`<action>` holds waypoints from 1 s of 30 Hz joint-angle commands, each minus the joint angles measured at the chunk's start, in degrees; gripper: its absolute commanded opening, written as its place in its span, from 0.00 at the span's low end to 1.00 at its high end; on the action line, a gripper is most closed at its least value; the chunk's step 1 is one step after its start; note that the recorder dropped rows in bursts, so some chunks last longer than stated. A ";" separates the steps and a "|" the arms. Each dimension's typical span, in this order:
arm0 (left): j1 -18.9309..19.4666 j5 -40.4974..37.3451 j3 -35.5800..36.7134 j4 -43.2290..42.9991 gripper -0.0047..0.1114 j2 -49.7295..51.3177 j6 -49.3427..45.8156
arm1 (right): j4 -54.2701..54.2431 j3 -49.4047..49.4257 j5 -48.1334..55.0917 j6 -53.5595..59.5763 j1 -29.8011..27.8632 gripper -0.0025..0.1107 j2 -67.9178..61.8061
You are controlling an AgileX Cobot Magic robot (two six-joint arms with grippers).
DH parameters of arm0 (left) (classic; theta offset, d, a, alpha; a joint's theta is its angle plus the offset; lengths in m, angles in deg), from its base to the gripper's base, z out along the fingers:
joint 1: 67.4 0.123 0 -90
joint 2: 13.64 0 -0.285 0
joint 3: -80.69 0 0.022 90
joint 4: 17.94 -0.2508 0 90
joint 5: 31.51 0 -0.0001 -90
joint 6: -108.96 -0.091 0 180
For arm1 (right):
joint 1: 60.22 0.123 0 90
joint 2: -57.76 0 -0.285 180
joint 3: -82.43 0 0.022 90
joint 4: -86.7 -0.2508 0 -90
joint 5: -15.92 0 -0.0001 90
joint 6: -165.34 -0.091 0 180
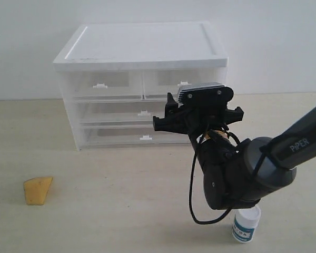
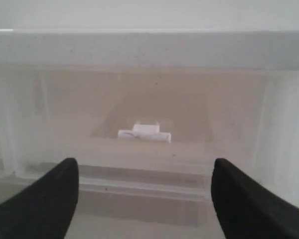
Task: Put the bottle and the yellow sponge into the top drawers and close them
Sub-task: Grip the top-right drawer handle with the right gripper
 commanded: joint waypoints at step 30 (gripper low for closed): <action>0.20 0.05 0.14 0.14 0.08 -0.18 0.34 | -3.58 -8.27 1.48 4.08 -2.76 0.15 -2.50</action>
